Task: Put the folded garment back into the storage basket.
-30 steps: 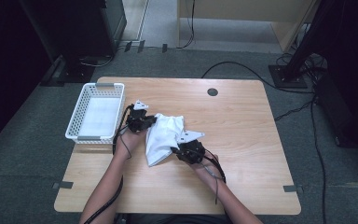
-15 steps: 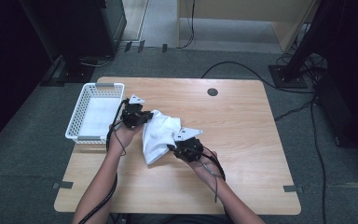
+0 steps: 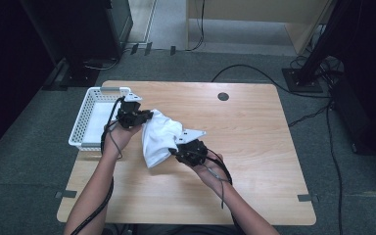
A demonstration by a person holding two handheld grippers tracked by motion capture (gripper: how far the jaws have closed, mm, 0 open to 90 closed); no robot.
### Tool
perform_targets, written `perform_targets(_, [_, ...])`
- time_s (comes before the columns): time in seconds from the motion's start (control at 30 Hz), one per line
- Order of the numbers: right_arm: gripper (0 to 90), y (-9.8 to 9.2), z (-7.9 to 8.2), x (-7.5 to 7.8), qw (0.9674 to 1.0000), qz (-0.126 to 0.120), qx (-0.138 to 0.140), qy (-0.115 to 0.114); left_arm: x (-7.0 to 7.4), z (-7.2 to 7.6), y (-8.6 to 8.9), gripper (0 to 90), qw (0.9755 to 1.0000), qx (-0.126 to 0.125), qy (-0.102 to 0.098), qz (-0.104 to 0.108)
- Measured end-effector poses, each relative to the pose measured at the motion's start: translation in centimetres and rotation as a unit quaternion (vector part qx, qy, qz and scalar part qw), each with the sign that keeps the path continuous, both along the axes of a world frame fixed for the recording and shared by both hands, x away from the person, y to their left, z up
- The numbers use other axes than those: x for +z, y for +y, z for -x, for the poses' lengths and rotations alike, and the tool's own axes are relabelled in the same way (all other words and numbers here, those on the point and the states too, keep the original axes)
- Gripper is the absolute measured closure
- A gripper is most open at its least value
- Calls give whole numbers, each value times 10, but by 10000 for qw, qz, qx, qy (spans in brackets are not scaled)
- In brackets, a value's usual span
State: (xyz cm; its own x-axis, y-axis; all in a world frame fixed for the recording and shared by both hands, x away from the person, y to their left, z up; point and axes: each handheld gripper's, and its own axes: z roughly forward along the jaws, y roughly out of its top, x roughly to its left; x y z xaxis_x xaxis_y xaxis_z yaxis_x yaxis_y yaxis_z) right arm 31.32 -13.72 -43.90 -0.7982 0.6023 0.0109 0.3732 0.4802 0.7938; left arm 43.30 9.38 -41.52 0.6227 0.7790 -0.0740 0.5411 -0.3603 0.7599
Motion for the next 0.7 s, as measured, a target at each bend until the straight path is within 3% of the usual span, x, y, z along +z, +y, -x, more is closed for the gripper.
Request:
perform_targets(0.3, [803, 17, -6, 14, 9999, 10, 93, -93, 11, -6, 19, 829, 9999, 90, -10, 100])
perform_targets(0.7, [803, 43, -18, 20, 9998, 9, 181, -78, 22, -16, 45, 830, 9998, 143, -65, 95])
